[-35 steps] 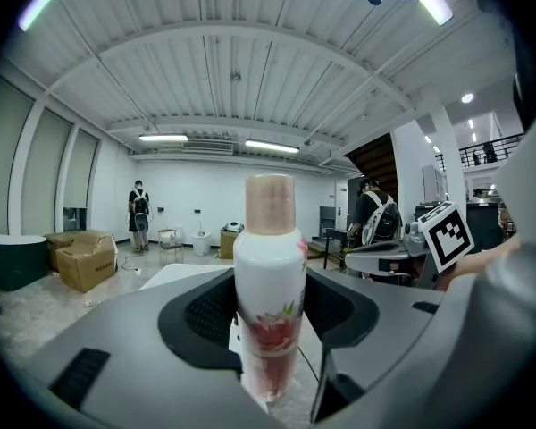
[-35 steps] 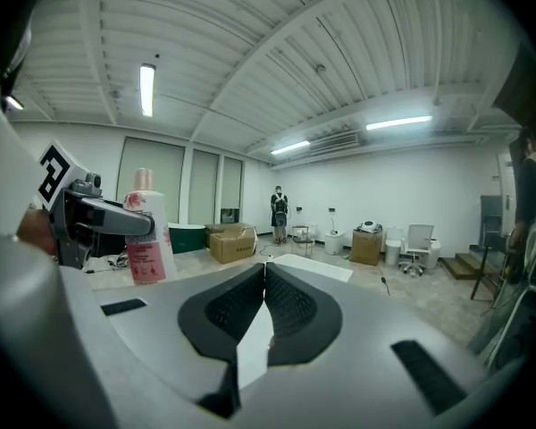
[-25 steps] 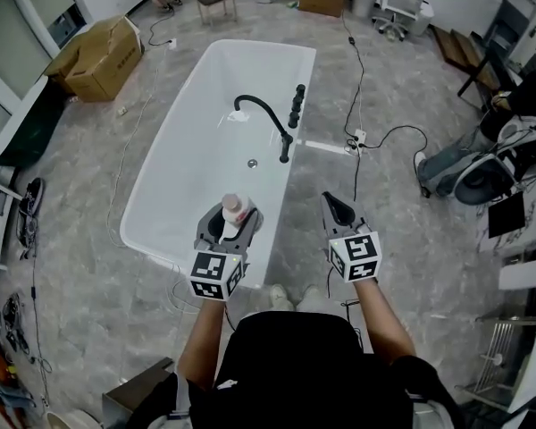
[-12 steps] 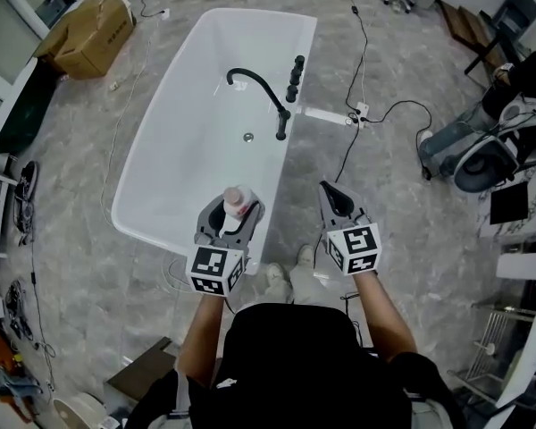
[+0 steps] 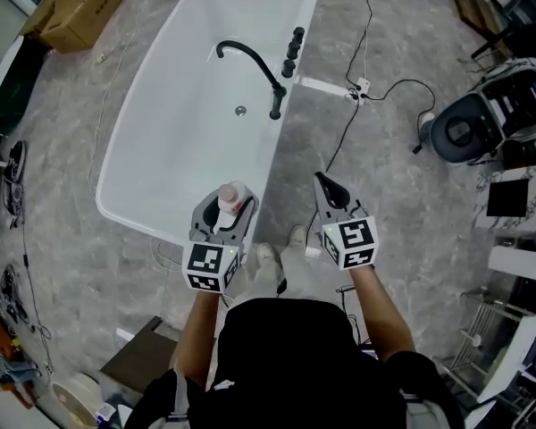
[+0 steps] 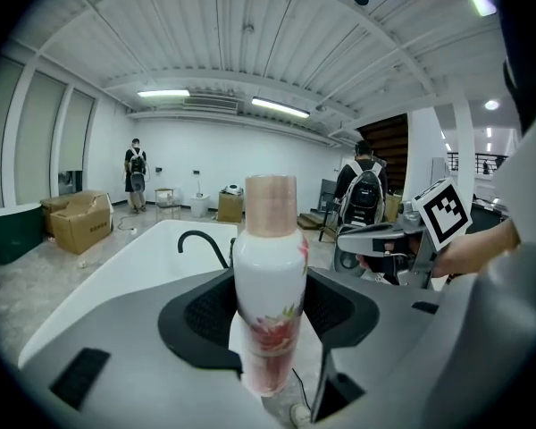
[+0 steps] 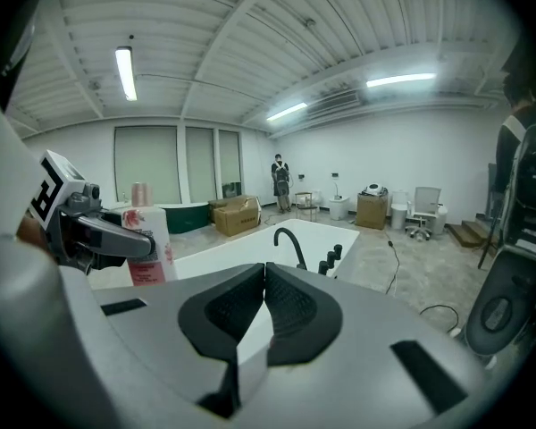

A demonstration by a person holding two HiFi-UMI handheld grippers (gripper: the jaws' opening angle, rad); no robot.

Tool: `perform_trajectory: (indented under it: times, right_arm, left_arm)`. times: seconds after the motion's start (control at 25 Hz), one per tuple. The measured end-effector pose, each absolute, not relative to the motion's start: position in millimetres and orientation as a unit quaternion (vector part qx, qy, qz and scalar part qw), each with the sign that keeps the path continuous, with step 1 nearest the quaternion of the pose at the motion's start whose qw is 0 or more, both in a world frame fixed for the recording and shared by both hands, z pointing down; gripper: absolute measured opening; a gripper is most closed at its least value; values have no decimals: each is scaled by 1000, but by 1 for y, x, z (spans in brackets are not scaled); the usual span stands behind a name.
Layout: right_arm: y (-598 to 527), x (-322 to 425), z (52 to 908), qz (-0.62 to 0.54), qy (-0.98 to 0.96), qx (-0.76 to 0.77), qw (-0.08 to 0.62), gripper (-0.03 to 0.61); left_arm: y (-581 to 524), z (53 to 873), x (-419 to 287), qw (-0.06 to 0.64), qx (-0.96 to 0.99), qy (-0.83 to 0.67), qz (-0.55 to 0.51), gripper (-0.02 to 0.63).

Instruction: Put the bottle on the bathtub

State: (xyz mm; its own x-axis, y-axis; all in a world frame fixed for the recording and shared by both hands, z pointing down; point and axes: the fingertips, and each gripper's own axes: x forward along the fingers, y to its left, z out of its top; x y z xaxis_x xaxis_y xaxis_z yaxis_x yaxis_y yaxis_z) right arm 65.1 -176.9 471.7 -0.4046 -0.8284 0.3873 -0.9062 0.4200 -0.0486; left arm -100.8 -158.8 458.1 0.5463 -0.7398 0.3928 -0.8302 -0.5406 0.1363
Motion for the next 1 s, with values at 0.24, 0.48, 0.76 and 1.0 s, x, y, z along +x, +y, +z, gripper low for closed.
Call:
perform_trajectory:
  times: [0.24,0.48,0.76,1.0]
  right_arm:
    - [-187,63,504,148,-826,517,169,23]
    - [-188,65,537,170,-822,511,186,23]
    - [-189,65,586,192,-820,499,204,23]
    - [-182,69,625,212,-817,488,223,23]
  left_arm:
    - [-169,498,-102,191,856,-456,153,230]
    - [-175,534,-103,191,850,-461,168,230]
    - [-179,586,-98,209,842,-457,196,230]
    - [-175,626,-95,234,834,-459,197,230]
